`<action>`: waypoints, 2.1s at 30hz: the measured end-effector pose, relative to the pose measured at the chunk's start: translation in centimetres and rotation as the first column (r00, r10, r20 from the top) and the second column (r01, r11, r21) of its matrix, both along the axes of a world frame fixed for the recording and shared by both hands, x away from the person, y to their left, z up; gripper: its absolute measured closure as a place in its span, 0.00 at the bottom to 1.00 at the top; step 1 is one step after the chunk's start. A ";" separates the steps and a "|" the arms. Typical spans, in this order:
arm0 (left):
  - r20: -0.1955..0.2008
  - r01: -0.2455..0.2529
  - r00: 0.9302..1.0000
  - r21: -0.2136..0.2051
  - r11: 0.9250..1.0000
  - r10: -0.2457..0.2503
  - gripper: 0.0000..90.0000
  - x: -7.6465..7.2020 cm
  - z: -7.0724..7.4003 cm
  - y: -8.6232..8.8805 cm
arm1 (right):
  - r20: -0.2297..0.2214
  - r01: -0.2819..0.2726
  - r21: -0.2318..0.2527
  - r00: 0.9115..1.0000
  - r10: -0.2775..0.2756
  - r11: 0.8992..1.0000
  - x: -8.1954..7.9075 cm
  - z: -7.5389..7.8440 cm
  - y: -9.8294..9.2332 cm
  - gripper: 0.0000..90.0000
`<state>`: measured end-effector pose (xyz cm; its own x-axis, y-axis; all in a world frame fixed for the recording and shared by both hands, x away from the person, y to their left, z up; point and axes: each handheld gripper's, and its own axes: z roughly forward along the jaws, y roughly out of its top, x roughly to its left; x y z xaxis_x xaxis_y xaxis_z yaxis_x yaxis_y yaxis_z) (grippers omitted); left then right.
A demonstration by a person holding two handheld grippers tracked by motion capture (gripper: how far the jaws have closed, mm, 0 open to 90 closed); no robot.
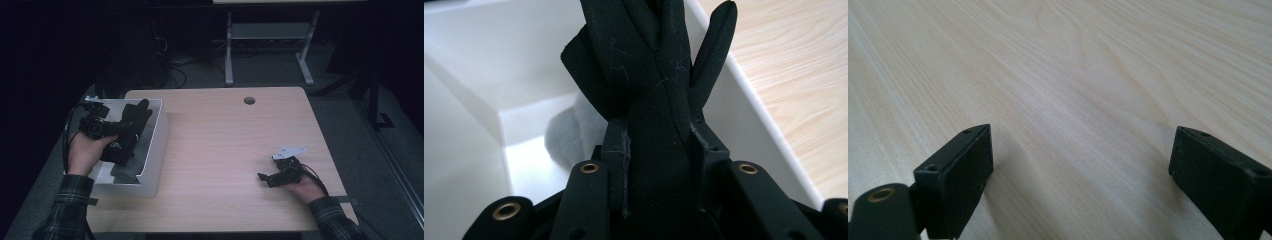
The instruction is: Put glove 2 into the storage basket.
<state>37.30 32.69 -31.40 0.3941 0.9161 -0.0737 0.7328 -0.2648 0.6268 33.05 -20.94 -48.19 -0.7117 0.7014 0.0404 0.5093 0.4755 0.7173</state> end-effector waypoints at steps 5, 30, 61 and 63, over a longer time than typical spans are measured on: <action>-0.035 -0.025 0.999 0.024 0.999 0.026 0.73 0.7 -2.3 -0.1 | 0.003 -0.003 -0.001 1.000 0.003 1.000 0.1 0.0 0.1 0.11; -0.047 -0.093 0.994 0.061 0.994 0.096 0.37 1.6 -5.5 0.9 | 0.006 0.001 -0.002 1.000 -0.001 1.000 0.2 0.0 0.1 0.11; 0.142 0.158 0.979 -0.059 0.986 -0.149 0.24 0.2 1.8 -6.5 | 0.007 0.005 -0.001 1.000 -0.005 1.000 0.2 0.0 0.1 0.11; 0.143 0.175 0.976 -0.063 0.983 -0.165 0.24 0.1 2.0 -7.5 | 0.004 0.010 -0.001 1.000 -0.010 1.000 0.1 0.0 0.1 0.11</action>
<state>37.39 25.22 -29.36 0.5547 0.8287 -0.0740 0.5870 -0.3267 0.7407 33.18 -20.86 -48.22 -0.7050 0.7083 0.0364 0.5108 0.4714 0.7190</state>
